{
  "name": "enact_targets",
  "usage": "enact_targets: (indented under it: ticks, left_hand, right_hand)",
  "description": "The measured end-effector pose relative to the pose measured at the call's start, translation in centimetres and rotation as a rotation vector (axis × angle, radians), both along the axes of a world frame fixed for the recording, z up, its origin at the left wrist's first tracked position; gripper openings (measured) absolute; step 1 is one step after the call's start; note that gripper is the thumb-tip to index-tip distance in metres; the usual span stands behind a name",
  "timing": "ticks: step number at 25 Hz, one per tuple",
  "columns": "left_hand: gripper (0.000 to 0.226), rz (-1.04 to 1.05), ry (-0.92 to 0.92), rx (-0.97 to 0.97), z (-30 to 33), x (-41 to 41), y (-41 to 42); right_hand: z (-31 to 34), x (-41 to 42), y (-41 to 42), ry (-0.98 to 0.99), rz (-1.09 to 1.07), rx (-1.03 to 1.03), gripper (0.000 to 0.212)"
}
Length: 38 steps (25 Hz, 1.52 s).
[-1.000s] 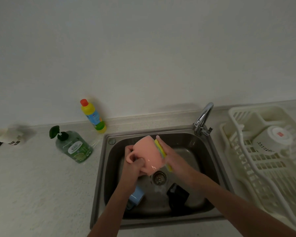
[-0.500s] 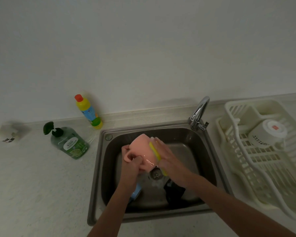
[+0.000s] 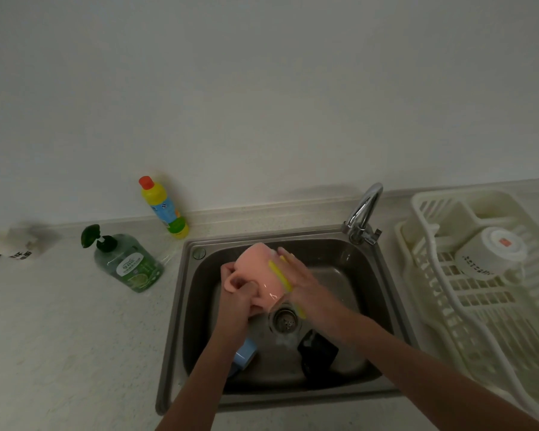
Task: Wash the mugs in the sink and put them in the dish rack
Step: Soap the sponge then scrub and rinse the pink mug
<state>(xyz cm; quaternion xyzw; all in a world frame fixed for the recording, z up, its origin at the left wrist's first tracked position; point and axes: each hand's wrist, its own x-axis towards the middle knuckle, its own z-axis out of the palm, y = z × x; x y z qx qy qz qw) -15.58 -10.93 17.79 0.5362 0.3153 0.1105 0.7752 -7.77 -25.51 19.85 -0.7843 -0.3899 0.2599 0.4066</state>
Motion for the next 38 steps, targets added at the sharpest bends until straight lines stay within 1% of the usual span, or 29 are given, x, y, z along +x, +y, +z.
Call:
enact_targets:
  ticks: [1, 2, 3, 4, 5, 6, 7, 8, 9, 10, 12, 13, 15, 18, 20, 22, 24, 25, 27, 30, 31, 32, 33, 35, 36, 38]
  left_hand:
    - [0.037, -0.034, 0.002, 0.068, 0.0, 0.1, 0.0]
    - [0.036, -0.084, -0.009, 0.133, -0.1, 0.1, 0.0]
    - [0.037, -0.145, -0.016, 0.182, -0.2, 0.0, 0.0]
    - [0.039, -0.201, -0.01, 0.208, -0.3, -0.1, 0.1]
    - [0.042, -0.24, 0.002, 0.193, -0.3, -0.2, 0.2]
    - [0.045, -0.241, 0.012, 0.124, -0.5, -0.2, 0.2]
    - [0.049, -0.212, 0.011, 0.005, -0.5, -0.2, 0.2]
    - [0.052, -0.168, 0.003, -0.146, -0.3, -0.1, 0.1]
    - [0.053, -0.133, -0.003, -0.294, -0.2, 0.1, 0.1]
    - [0.051, -0.114, 0.004, -0.415, -0.1, 0.3, 0.1]
    - [0.044, -0.127, 0.062, -0.567, -0.3, 0.5, 0.2]
    - [0.045, -0.143, 0.083, -0.621, -0.4, 0.5, 0.4]
    - [0.05, -0.196, 0.101, -0.69, -0.7, 0.4, 0.4]
    - [0.056, -0.262, 0.105, -0.684, -1.3, 0.2, 0.5]
    - [0.065, -0.302, 0.089, -0.641, -1.5, -0.1, 0.8]
    - [0.068, -0.336, 0.075, -0.546, -1.4, -0.5, 1.3]
    - [0.069, -0.349, 0.069, -0.362, -1.6, -0.9, 2.1]
    - [0.07, -0.339, 0.073, -0.231, -1.5, -1.0, 2.3]
    - [0.06, -0.35, 0.078, 0.034, -1.2, -0.6, 2.3]
    - [0.045, -0.47, 0.113, 0.464, -0.7, 0.1, 1.6]
    - [0.041, -0.488, 0.119, 0.548, -0.7, 0.3, 1.4]
    - [0.041, -0.483, 0.13, 0.575, -0.5, 0.3, 1.2]
    - [0.044, -0.467, 0.134, 0.555, -0.4, 0.1, 1.1]
    - [0.056, -0.419, 0.118, 0.459, -0.6, -0.2, 0.8]
    - [0.056, -0.388, 0.092, 0.409, -0.9, -0.3, 0.5]
    - [0.05, -0.305, 0.036, 0.296, -1.2, -0.7, -0.3]
  right_hand:
    - [-0.8, -0.4, 0.2, -0.204, 0.044, 0.012, 0.06]
    - [-1.3, -0.5, 0.4, -0.395, 0.105, -0.035, 0.054]
    - [-1.8, -0.1, 1.0, -0.423, 0.152, -0.095, 0.046]
    - [-1.7, 0.6, 1.3, -0.268, 0.1, -0.098, 0.043]
    - [-0.6, 1.0, 1.0, 0.116, 0.095, -0.051, 0.047]
    - [1.0, 1.0, 0.0, 0.468, 0.057, 0.09, 0.056]
    - [2.0, 1.8, -0.5, 0.607, -0.016, 0.201, 0.064]
    - [2.6, 2.0, -0.4, 0.607, 0.021, 0.177, 0.068]
    - [2.5, 2.3, -0.7, 0.658, -0.015, 0.22, 0.068]
    - [2.3, 2.7, -0.7, 0.697, -0.067, 0.22, 0.067]
    - [1.7, 2.7, -0.2, 0.66, -0.119, 0.18, 0.082]
    - [1.0, 2.7, -0.3, 0.607, -0.106, 0.174, 0.086]
    - [0.0, 2.7, -0.2, 0.585, -0.156, 0.173, 0.086]
    - [-0.6, 2.7, 0.1, 0.668, -0.242, 0.245, 0.077]
    - [-1.1, 2.6, 0.2, 0.816, -0.334, 0.311, 0.069]
    - [-1.4, 2.6, 0.1, 0.982, -0.422, 0.402, 0.062]
    - [-1.6, 2.9, -0.3, 1.156, -0.448, 0.46, 0.053]
    - [-1.5, 3.0, -0.5, 1.224, -0.45, 0.446, 0.05]
    - [-1.1, 3.1, -1.0, 1.254, -0.43, 0.369, 0.045]
    - [-0.6, 2.8, -1.5, 1.2, -0.399, 0.299, 0.039]
    - [-0.5, 2.7, -1.6, 1.191, -0.401, 0.286, 0.039]
    - [-0.7, 2.6, -1.6, 1.188, -0.405, 0.278, 0.039]
    - [-0.7, 2.5, -1.6, 1.193, -0.405, 0.278, 0.042]
    - [-0.9, 2.3, -1.4, 1.172, -0.443, 0.28, 0.052]
    - [-1.0, 2.2, -1.1, 1.114, -0.482, 0.277, 0.057]
    - [-0.6, 1.8, -0.6, 0.898, -0.585, 0.23, 0.058]
